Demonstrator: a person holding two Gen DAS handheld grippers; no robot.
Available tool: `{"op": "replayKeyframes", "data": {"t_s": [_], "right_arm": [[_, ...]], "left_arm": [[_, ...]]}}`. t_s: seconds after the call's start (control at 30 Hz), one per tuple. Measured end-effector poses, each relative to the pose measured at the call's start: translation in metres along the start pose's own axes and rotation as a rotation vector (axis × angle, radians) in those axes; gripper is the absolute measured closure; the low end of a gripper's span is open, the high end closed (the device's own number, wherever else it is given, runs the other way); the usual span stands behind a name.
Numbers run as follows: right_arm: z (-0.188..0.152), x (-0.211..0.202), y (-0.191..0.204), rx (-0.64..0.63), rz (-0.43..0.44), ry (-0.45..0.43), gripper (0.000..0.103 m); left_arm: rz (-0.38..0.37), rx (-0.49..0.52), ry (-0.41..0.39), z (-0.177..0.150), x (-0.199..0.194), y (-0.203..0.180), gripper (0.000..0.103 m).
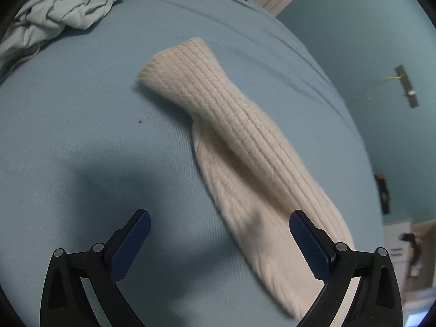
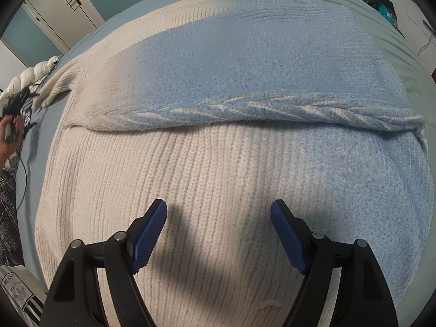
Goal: Fold small clothes
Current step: 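Lift the cream sleeve with the left tool and lay it across the body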
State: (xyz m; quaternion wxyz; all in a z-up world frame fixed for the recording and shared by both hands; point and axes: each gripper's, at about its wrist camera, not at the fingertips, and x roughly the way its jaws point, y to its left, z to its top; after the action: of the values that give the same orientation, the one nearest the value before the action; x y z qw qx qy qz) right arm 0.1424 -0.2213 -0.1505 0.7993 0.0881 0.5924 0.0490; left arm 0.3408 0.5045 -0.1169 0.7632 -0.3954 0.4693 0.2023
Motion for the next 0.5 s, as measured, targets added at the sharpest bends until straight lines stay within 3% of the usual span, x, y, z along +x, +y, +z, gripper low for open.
{"op": "replayKeyframes", "data": {"t_s": [0.03, 0.1, 0.13, 0.2, 0.33, 0.5], "right_arm": [[0.000, 0.001, 0.001, -0.003, -0.003, 0.000, 0.027], [0.001, 0.003, 0.004, -0.013, -0.012, -0.001, 0.027], [0.001, 0.003, 0.006, -0.015, -0.015, -0.001, 0.027], [0.002, 0.005, 0.008, -0.017, -0.016, -0.002, 0.027], [0.003, 0.006, 0.010, -0.012, -0.007, -0.002, 0.027], [0.000, -0.003, 0.000, 0.009, 0.041, -0.002, 0.027]], "left_arm": [[0.062, 0.000, 0.003, 0.002, 0.011, 0.002, 0.004], [0.221, 0.020, 0.002, 0.006, 0.022, -0.009, 0.019], [0.256, 0.034, -0.013, 0.007, 0.022, -0.014, 0.023], [0.192, 0.091, -0.021, 0.010, 0.016, -0.027, 0.090], [0.150, 0.066, -0.044, 0.012, -0.025, -0.034, 0.092], [0.074, -0.115, 0.023, -0.007, -0.079, 0.012, 0.091]]}}
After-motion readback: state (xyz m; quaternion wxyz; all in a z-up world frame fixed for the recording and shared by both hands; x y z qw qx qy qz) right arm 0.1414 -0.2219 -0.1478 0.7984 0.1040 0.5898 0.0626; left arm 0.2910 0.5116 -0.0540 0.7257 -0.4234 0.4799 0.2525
